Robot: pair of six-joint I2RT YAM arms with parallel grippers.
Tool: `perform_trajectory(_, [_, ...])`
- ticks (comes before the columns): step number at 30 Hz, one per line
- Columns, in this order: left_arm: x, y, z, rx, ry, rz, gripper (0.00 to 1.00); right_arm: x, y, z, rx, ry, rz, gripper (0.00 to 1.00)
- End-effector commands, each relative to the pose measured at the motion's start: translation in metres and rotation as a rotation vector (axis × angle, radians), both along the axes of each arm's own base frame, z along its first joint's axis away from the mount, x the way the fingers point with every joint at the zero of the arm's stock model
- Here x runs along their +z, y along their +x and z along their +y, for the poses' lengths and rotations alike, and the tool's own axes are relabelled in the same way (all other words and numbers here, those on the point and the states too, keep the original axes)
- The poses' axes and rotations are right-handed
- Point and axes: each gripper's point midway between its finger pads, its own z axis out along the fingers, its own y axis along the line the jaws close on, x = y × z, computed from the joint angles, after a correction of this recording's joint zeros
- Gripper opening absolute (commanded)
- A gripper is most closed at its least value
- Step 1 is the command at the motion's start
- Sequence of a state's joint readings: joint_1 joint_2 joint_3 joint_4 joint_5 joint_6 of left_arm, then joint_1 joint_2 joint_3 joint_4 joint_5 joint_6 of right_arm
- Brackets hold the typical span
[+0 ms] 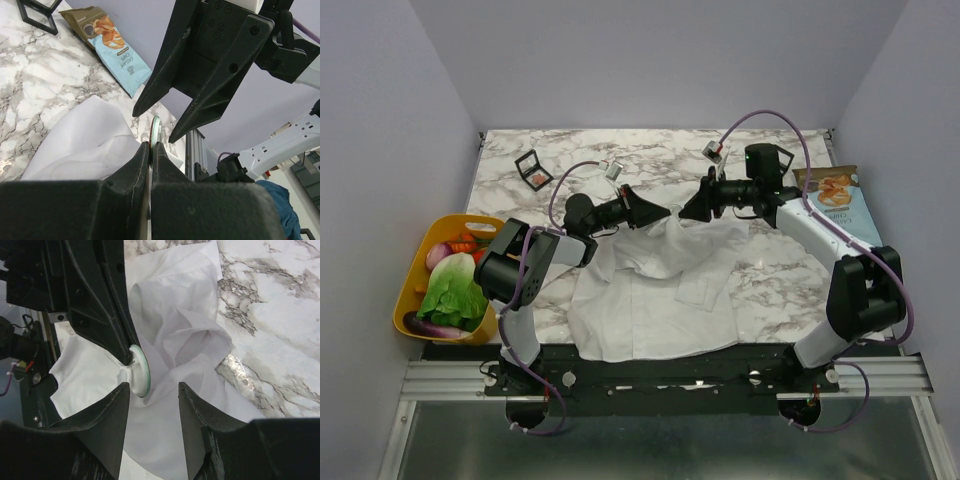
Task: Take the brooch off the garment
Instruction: Remove the brooch from the clothes.
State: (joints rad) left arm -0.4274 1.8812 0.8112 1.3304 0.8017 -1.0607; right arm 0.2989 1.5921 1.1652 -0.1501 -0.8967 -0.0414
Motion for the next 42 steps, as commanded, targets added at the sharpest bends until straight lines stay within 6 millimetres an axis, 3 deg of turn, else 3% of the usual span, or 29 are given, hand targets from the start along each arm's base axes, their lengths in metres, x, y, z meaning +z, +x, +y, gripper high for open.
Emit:
perform_trajectory(1, [0.074, -0.025, 0.007, -0.022, -0.163, -0.368, 0.09, 0.001, -0.012, 0.009, 0.101, 0.067, 0.039, 0.50])
perform_trajectory(11, [0.071, -0.023, 0.006, -0.020, -0.162, -0.358, 0.10, -0.006, -0.017, 0.012, 0.142, 0.090, 0.085, 0.42])
perform_trajectory(17, [0.070, -0.023, 0.006, -0.023, -0.160, -0.356, 0.11, 0.000, -0.018, 0.013, 0.157, 0.102, 0.078, 0.35])
perform_trajectory(19, [0.070, -0.023, 0.006, -0.022, -0.160, -0.354, 0.11, 0.001, -0.017, 0.013, 0.154, 0.101, 0.073, 0.28])
perform_trajectory(27, [0.067, -0.023, 0.005, -0.029, -0.155, -0.351, 0.13, 0.009, -0.021, 0.014, 0.176, 0.117, 0.060, 0.25])
perform_trajectory(42, [0.062, -0.027, 0.002, -0.051, -0.143, -0.350, 0.19, 0.020, -0.009, 0.008, 0.098, 0.075, -0.006, 0.08])
